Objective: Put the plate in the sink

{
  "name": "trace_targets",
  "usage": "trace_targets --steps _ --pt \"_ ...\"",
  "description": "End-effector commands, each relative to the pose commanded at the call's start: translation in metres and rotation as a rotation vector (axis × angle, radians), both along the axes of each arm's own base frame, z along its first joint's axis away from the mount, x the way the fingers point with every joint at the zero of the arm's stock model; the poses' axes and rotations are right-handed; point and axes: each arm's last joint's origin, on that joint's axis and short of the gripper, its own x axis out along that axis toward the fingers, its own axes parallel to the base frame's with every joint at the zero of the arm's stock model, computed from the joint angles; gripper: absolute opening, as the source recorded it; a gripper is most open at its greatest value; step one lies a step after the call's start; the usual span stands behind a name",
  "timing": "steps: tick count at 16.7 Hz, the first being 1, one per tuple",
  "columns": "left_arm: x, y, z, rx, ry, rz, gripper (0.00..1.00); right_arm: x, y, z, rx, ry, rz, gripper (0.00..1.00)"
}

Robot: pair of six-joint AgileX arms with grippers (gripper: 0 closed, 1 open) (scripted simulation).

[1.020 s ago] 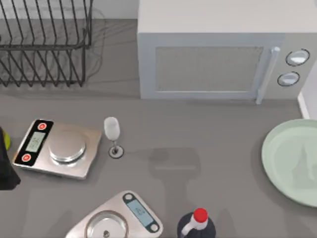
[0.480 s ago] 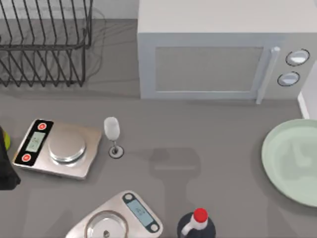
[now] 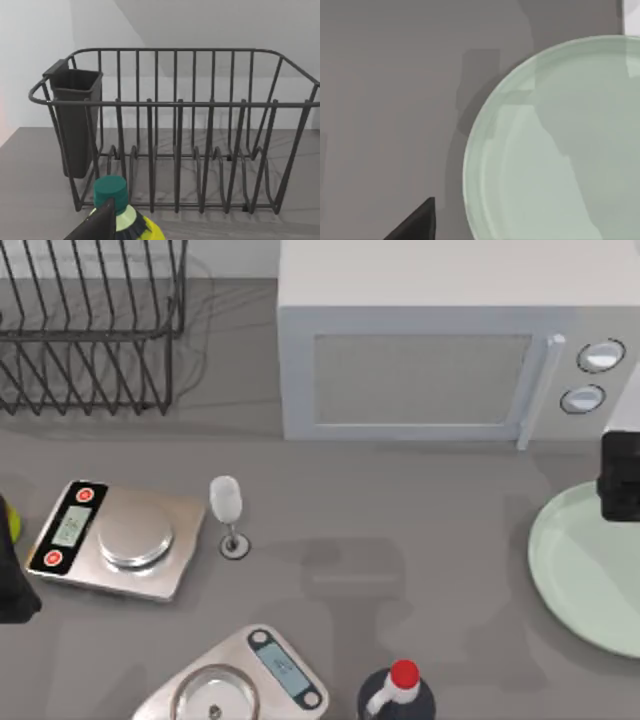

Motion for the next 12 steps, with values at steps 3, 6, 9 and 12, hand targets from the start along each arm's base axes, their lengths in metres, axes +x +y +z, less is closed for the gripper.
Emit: trace_targets --steps 3,6,9,12 --pt "0.000 0.000 0.000 0.000 0.000 0.000 1.00 0.042 0.027 -0.012 -0.041 0.238 0.004 1.00" --pt "0.000 0.000 0.000 0.000 0.000 0.000 1.00 0.072 0.050 -0.031 -0.091 0.421 0.001 1.00" --pt "0.000 0.000 0.000 0.000 0.000 0.000 1.00 0.088 0.066 -0.046 -0.127 0.526 -0.002 1.00" --pt "0.000 0.000 0.000 0.000 0.000 0.000 1.00 0.092 0.070 -0.050 -0.137 0.553 -0.003 1.00"
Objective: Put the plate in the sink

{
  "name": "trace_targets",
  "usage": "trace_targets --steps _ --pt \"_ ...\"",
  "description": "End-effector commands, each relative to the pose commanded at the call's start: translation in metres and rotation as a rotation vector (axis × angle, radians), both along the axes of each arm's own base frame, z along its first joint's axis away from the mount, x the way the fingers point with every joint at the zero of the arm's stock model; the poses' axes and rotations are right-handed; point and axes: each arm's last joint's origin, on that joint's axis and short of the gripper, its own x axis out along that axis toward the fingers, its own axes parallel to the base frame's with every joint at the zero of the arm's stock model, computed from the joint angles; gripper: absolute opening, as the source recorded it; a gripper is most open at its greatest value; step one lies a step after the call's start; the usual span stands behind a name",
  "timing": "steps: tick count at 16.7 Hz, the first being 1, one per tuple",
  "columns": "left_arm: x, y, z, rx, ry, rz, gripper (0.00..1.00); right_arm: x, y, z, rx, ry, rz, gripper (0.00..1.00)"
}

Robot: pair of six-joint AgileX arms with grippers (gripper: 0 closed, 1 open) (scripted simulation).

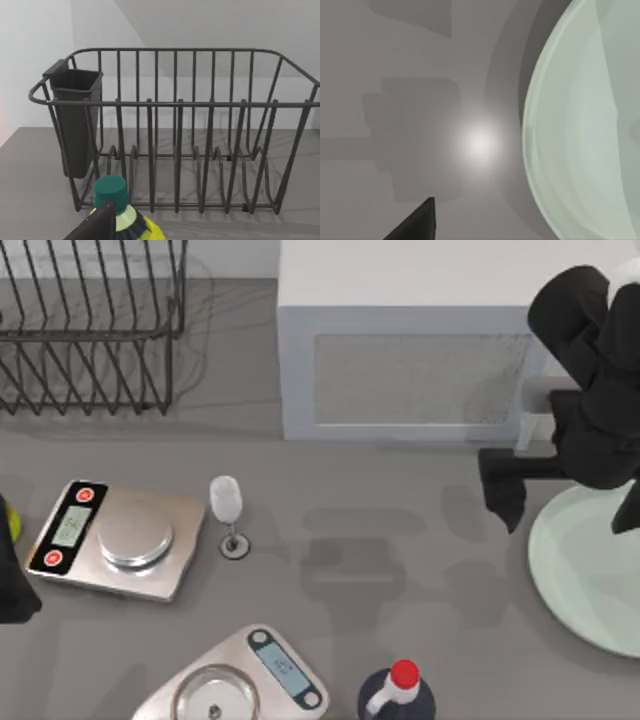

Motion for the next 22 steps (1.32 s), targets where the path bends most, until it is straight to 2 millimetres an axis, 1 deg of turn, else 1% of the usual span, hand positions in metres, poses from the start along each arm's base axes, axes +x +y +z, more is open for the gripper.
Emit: trace_targets --steps 4,5,7,12,14,15,19,22 --pt "0.000 0.000 0.000 0.000 0.000 0.000 1.00 0.000 -0.002 -0.001 0.001 -0.001 -0.004 1.00" --pt "0.000 0.000 0.000 0.000 0.000 0.000 1.00 0.000 -0.002 -0.005 -0.001 0.002 -0.003 1.00" --pt "0.000 0.000 0.000 0.000 0.000 0.000 1.00 0.001 -0.001 -0.022 -0.003 0.008 -0.002 1.00" --pt "0.000 0.000 0.000 0.000 0.000 0.000 1.00 0.003 0.001 -0.082 0.006 -0.014 0.001 1.00" --pt "0.000 0.000 0.000 0.000 0.000 0.000 1.00 0.001 0.000 -0.098 0.002 -0.004 0.000 1.00" --pt "0.000 0.000 0.000 0.000 0.000 0.000 1.00 0.000 0.000 -0.102 0.000 0.000 0.000 1.00" --pt "0.000 0.000 0.000 0.000 0.000 0.000 1.00 0.000 0.000 -0.102 0.000 0.000 0.000 1.00" --pt "0.000 0.000 0.000 0.000 0.000 0.000 1.00 0.000 0.000 -0.102 0.000 0.000 0.000 0.77"
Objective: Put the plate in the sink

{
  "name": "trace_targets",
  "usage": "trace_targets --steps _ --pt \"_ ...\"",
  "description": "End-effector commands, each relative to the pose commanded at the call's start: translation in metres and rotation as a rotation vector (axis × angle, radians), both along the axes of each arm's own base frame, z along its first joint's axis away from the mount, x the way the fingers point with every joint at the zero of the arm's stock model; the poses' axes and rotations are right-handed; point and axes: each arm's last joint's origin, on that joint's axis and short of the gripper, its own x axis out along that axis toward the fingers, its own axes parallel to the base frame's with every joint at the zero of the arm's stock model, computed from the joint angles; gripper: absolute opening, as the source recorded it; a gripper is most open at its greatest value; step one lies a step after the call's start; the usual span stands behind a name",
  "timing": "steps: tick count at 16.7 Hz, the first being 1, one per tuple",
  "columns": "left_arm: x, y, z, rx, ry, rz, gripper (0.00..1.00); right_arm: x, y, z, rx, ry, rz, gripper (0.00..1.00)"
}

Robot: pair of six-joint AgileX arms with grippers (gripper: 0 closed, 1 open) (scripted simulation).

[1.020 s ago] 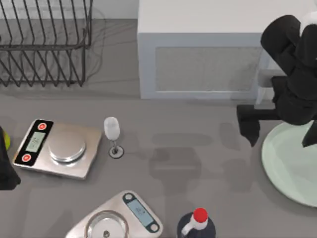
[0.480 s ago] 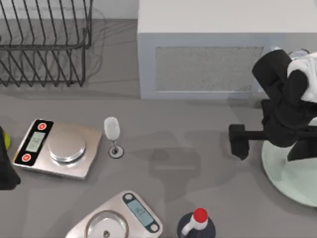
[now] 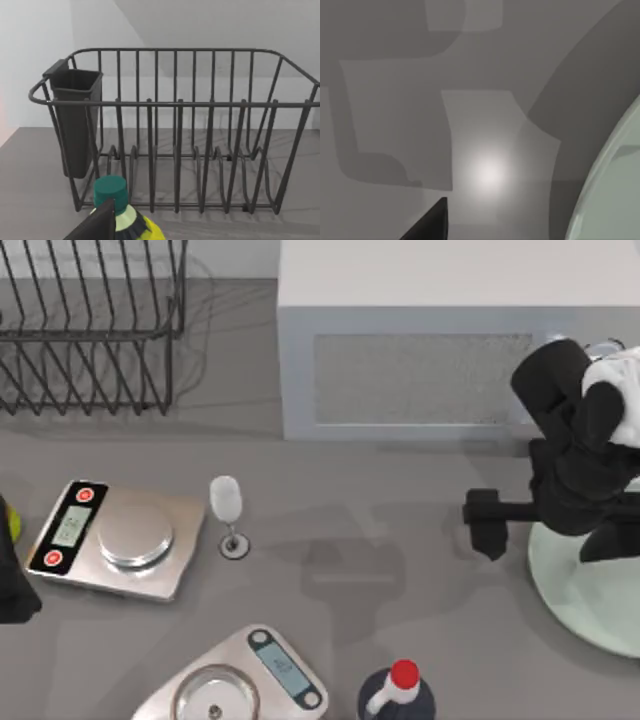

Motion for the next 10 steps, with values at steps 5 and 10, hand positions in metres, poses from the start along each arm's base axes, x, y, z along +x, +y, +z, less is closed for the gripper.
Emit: trace_targets --steps 5,10 --pt "0.0000 0.0000 0.0000 0.000 0.000 0.000 1.00 0.0000 0.0000 0.0000 0.000 0.000 0.000 0.40" --pt "0.0000 0.0000 0.0000 0.000 0.000 0.000 1.00 0.0000 0.0000 0.0000 0.000 0.000 0.000 0.02"
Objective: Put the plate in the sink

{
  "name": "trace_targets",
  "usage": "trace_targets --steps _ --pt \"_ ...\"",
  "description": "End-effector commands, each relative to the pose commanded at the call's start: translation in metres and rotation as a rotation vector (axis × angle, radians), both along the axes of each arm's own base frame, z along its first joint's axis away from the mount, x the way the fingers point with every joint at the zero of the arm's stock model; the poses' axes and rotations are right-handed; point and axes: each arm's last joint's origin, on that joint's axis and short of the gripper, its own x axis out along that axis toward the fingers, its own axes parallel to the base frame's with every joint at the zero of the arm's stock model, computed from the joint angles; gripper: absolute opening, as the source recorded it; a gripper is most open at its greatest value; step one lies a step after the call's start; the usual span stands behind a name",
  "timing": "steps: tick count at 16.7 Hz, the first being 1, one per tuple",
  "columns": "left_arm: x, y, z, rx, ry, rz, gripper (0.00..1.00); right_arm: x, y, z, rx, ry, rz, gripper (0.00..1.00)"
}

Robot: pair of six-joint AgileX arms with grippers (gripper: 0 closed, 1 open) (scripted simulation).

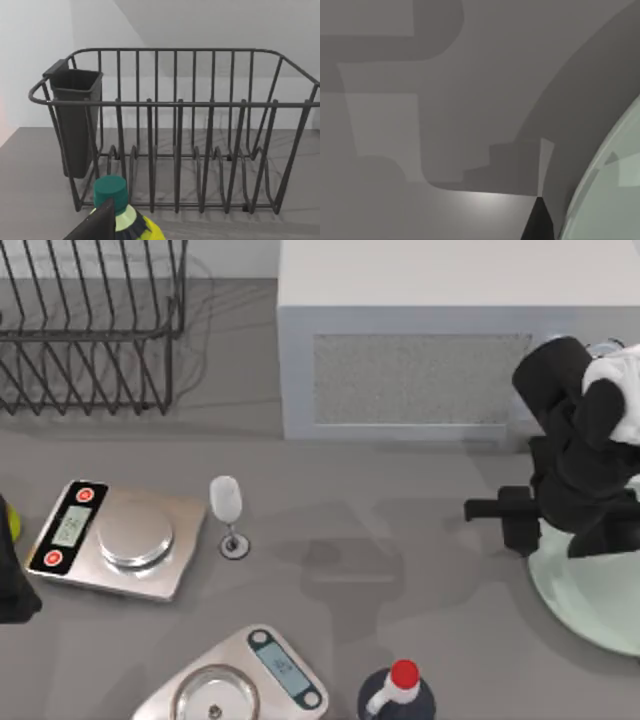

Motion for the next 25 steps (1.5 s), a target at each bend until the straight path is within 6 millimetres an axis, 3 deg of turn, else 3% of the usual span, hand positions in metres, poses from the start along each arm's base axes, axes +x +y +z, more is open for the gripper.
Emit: trace_targets --steps 8,9,12,15,19,25 --pt "0.000 0.000 0.000 0.000 0.000 0.000 1.00 0.000 0.000 0.000 0.000 0.000 0.000 0.00" --pt "0.000 0.000 0.000 0.000 0.000 0.000 1.00 0.007 -0.002 0.028 0.030 -0.094 -0.010 0.00" --pt "0.000 0.000 0.000 0.000 0.000 0.000 1.00 0.006 -0.004 0.034 0.027 -0.086 -0.011 0.00" --pt "0.000 0.000 0.000 0.000 0.000 0.000 1.00 0.002 -0.012 0.053 0.008 -0.039 -0.023 0.00" --pt "0.000 0.000 0.000 0.000 0.000 0.000 1.00 0.003 -0.022 0.104 -0.019 0.032 -0.050 0.00" --pt "0.000 0.000 0.000 0.000 0.000 0.000 1.00 0.006 -0.019 0.219 -0.010 0.013 -0.048 0.00"
